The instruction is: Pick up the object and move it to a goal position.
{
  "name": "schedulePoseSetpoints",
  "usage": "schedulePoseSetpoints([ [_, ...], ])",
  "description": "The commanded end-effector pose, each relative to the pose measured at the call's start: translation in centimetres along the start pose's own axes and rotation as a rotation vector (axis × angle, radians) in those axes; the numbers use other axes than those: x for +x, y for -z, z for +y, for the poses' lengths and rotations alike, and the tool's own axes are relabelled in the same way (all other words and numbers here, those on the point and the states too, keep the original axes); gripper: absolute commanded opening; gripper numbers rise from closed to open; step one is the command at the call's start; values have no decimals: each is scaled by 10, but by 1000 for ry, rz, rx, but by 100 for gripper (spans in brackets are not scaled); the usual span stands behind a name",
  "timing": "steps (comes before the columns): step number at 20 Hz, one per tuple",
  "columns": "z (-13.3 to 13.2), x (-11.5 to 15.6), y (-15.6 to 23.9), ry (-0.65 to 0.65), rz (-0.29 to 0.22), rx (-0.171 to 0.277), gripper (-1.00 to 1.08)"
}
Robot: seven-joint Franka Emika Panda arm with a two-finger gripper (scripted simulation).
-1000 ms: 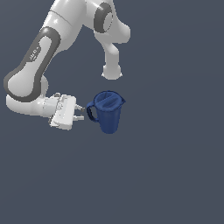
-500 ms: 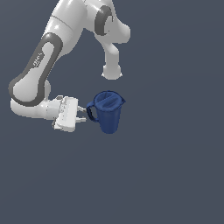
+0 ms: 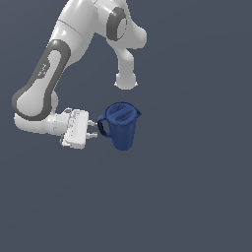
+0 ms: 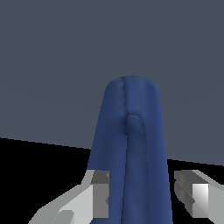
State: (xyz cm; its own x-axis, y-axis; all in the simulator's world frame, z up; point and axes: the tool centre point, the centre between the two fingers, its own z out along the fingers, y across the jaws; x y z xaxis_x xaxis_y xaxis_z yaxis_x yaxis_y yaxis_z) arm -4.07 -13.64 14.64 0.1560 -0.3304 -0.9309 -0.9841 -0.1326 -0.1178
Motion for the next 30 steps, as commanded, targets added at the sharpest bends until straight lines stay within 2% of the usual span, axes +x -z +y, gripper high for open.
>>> schedulePoseSetpoints([
  [1,0,0,-5,0,-1,0,28],
  [10,1,0,-24,-1,-2,0,28],
  [11,1,0,-24,-1,-2,0,-100],
  [23,0,0,-23,-1,-1,2,-100],
  [30,-12,1,-23,-2,-1,1,-100],
])
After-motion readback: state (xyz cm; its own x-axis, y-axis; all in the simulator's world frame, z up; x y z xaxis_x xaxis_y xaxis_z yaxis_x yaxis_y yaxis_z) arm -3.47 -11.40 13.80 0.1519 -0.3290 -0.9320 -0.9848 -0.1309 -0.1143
